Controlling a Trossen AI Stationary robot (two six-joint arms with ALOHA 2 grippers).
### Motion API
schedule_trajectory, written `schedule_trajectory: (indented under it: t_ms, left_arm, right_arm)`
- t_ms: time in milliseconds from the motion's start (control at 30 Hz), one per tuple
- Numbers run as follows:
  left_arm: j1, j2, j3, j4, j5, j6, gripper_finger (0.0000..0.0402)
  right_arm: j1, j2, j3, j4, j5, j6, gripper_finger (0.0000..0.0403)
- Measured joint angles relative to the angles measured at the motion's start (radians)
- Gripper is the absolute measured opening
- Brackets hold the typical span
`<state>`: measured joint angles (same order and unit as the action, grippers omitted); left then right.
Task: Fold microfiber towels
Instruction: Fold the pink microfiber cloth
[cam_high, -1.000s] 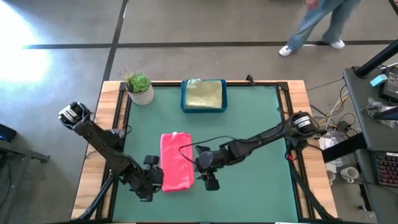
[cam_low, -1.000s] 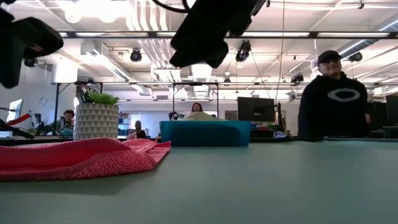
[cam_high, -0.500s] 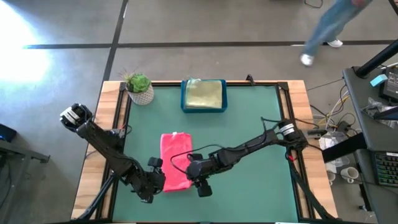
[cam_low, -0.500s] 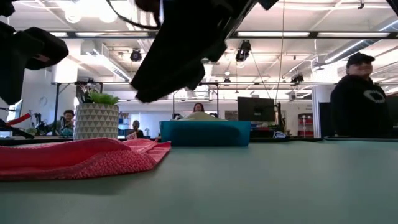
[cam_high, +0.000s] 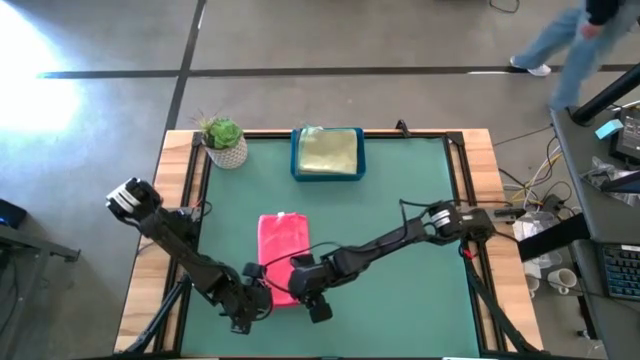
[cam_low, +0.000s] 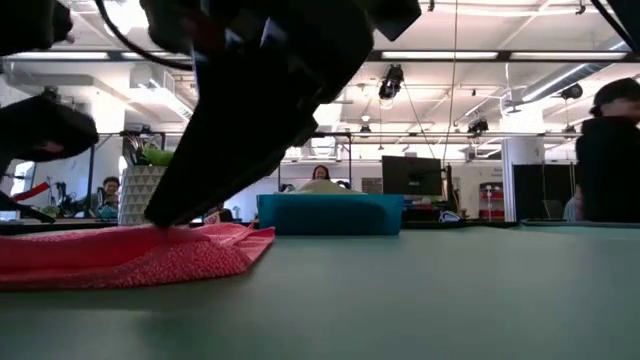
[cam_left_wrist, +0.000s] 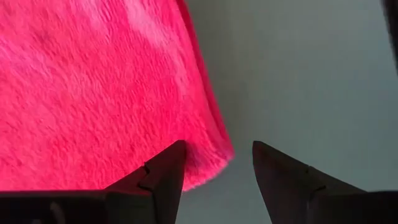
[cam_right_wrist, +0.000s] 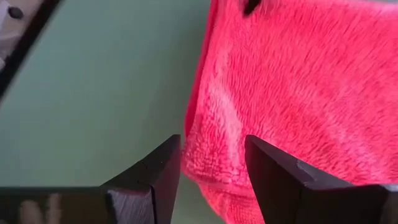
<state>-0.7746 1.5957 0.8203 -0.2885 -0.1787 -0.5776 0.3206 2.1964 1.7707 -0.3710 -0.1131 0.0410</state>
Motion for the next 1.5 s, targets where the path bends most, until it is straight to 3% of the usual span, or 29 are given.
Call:
schedule_trajectory:
  t_ms: [367,500,600,733,833,933,1133,1333,1500]
  left_arm:
    - [0.000,0.049,-0.024,0.016,-0.019,-0.018,0.0173]
    - [0.000,0.049,-0.026,0.027,-0.047,-0.047,0.0167]
    - [0.001,0.050,-0.026,0.027,-0.065,-0.071,0.0139]
    - [0.003,0.051,-0.027,0.028,-0.101,-0.071,0.0070]
    - [0.004,0.051,-0.024,0.017,-0.116,-0.052,0.0015]
    - [0.005,0.039,-0.014,0.018,-0.108,-0.044,0.0008]
    - [0.004,-0.055,0.004,-0.003,-0.061,-0.017,0.0002]
    - [0.015,-0.227,0.004,-0.181,-0.061,-0.058,0.0001]
    - [0.017,-0.349,0.005,-0.227,-0.037,-0.079,0.0001]
  right_arm:
    - [-0.003,0.097,0.144,-0.200,0.007,0.004,0.0165]
    - [-0.005,0.126,0.203,-0.266,0.008,0.011,0.0132]
    - [-0.005,0.127,0.217,-0.294,0.008,0.011,0.0084]
    - [-0.005,0.125,0.237,-0.337,0.008,0.011,0.0020]
    - [-0.004,0.123,0.262,-0.361,0.007,0.011,0.0014]
    - [-0.004,0.119,0.299,-0.407,0.003,0.041,0.0013]
    - [0.002,0.118,0.401,-0.492,-0.018,0.142,0.0013]
    - [0.015,0.115,0.511,-0.614,-0.013,0.283,0.0012]
    - [0.033,0.115,0.584,-0.661,0.066,0.348,0.0012]
